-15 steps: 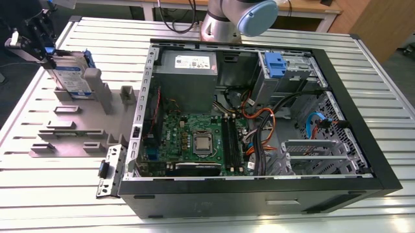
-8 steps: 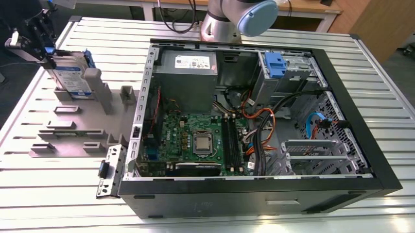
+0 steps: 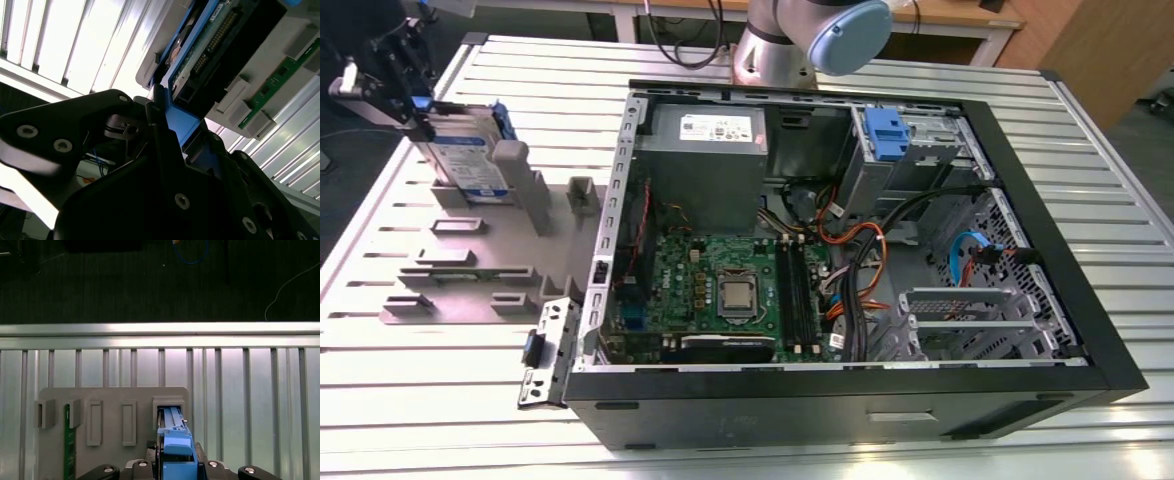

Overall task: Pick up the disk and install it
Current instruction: 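Pick up the disk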

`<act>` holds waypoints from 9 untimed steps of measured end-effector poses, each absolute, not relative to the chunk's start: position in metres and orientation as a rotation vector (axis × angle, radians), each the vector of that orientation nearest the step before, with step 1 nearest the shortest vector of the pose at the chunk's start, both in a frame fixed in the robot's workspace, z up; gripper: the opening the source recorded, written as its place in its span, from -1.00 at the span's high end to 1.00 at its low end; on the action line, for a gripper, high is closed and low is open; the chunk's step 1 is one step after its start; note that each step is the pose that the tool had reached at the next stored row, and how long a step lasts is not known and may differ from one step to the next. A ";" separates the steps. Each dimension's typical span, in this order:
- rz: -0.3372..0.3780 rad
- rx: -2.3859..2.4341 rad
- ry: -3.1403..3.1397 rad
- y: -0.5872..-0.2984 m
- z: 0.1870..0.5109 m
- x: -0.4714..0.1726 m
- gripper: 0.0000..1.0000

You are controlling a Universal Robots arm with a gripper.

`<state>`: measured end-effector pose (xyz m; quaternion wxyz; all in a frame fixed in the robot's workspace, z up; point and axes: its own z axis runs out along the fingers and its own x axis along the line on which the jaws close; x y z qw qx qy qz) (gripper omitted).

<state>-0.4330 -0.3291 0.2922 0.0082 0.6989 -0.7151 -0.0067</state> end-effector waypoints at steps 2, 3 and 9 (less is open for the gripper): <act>-0.018 2.183 -2.234 -0.329 0.293 -0.433 0.27; -0.017 2.182 -2.233 -0.329 0.294 -0.433 0.27; -0.015 2.182 -2.232 -0.329 0.297 -0.433 0.27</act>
